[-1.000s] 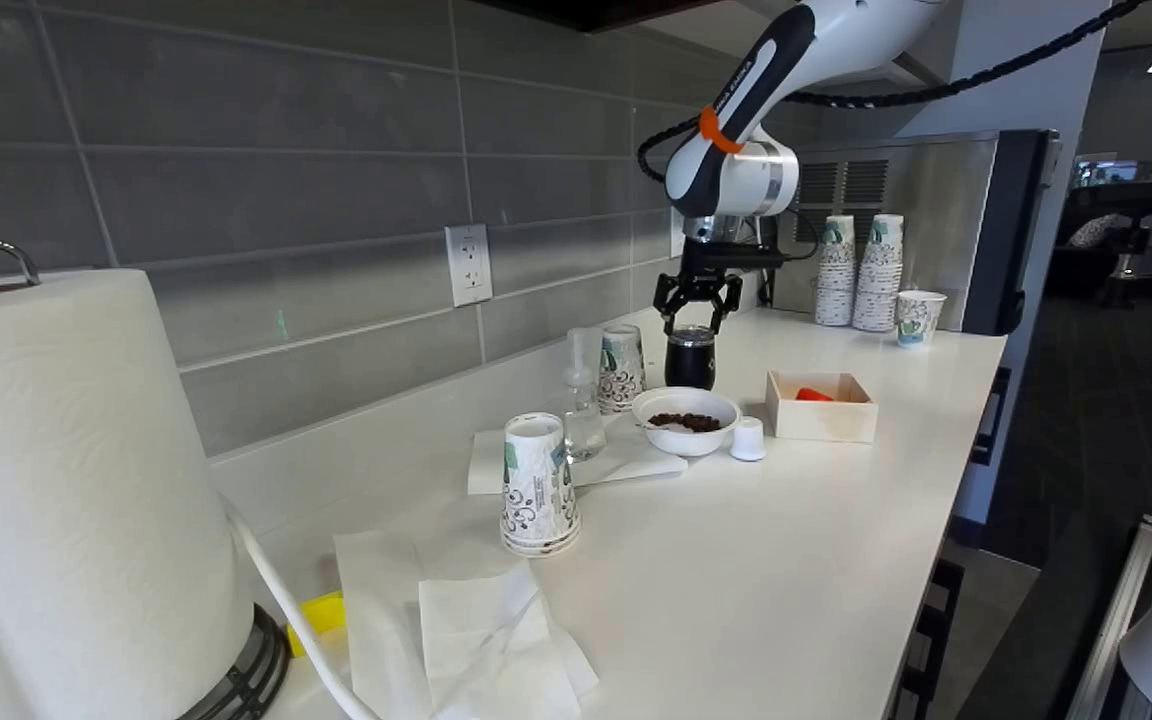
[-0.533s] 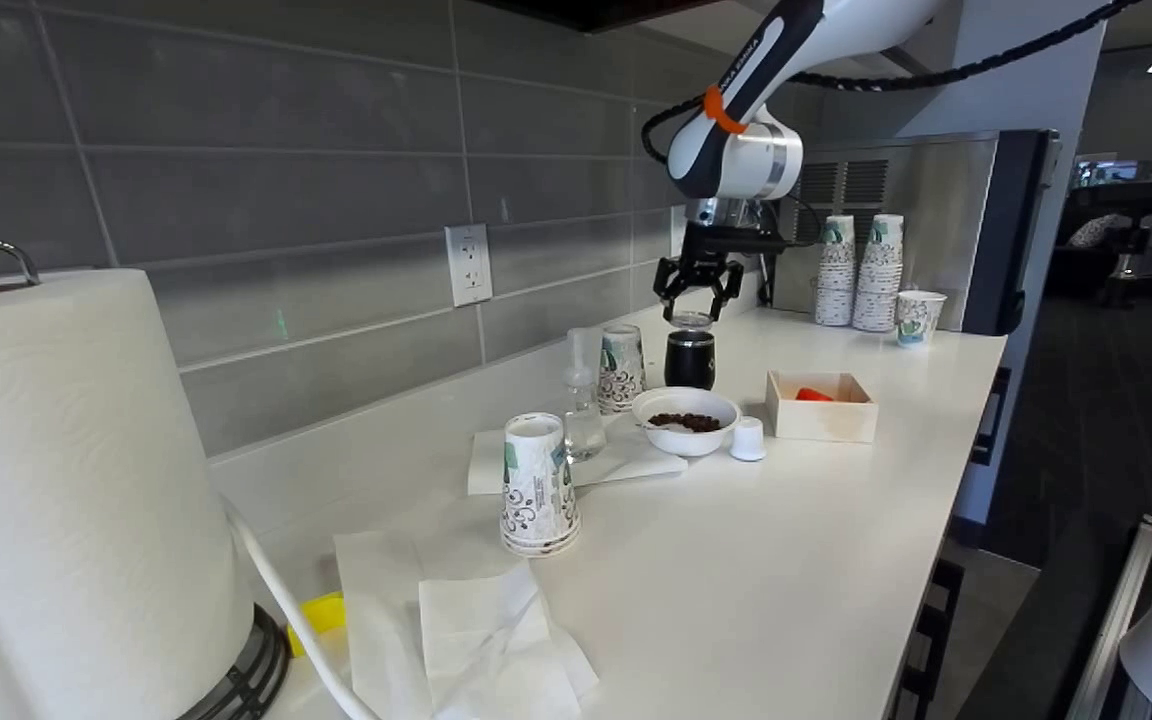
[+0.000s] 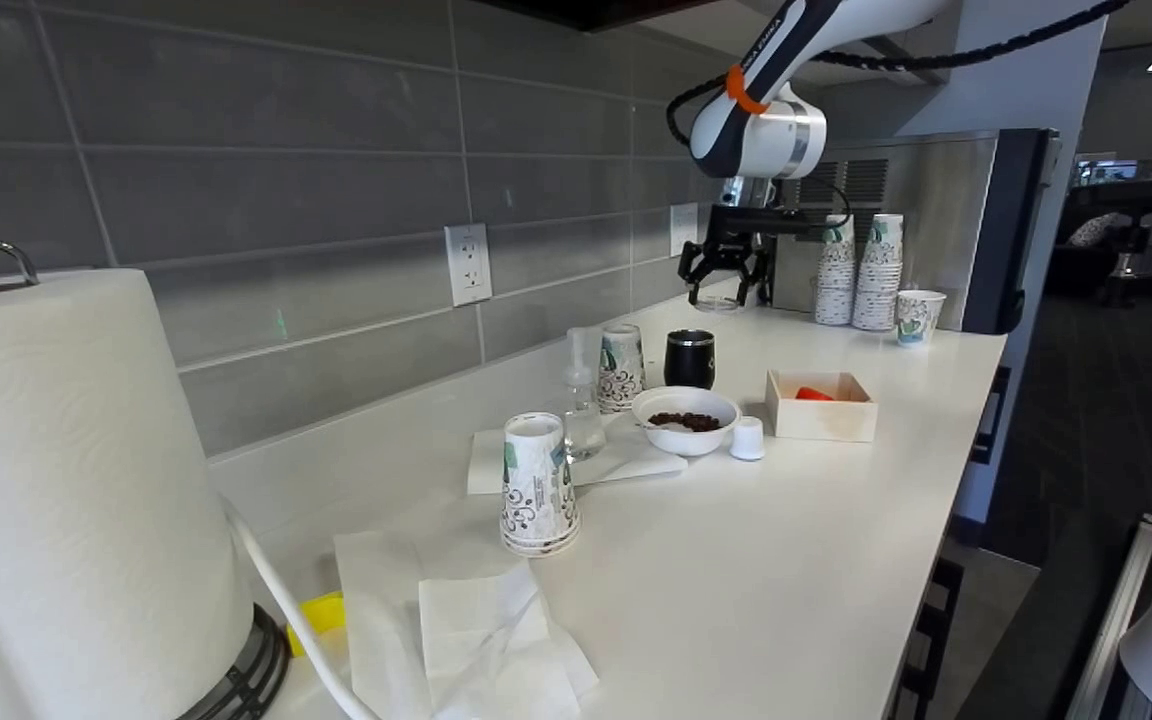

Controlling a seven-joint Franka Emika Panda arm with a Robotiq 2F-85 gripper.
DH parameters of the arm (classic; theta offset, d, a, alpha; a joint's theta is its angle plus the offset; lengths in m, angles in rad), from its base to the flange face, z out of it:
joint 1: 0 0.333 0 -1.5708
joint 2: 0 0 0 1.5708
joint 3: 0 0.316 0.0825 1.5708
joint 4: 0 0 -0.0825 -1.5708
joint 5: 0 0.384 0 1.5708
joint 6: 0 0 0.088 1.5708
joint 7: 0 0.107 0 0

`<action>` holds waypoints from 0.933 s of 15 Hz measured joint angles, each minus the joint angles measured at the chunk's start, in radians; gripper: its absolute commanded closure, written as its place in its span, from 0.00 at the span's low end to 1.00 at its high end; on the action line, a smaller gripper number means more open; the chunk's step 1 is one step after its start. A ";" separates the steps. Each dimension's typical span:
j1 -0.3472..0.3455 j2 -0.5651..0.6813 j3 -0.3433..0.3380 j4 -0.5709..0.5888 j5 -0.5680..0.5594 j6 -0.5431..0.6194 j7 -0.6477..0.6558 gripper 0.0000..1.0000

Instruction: Take the lid off of the black cup

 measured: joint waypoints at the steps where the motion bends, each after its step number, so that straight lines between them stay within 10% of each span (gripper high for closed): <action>1: -0.006 0.000 -0.011 -0.001 0.000 0.000 0.006 0.34; 14: -0.065 0.117 -0.032 -0.007 0.007 0.068 0.079 0.34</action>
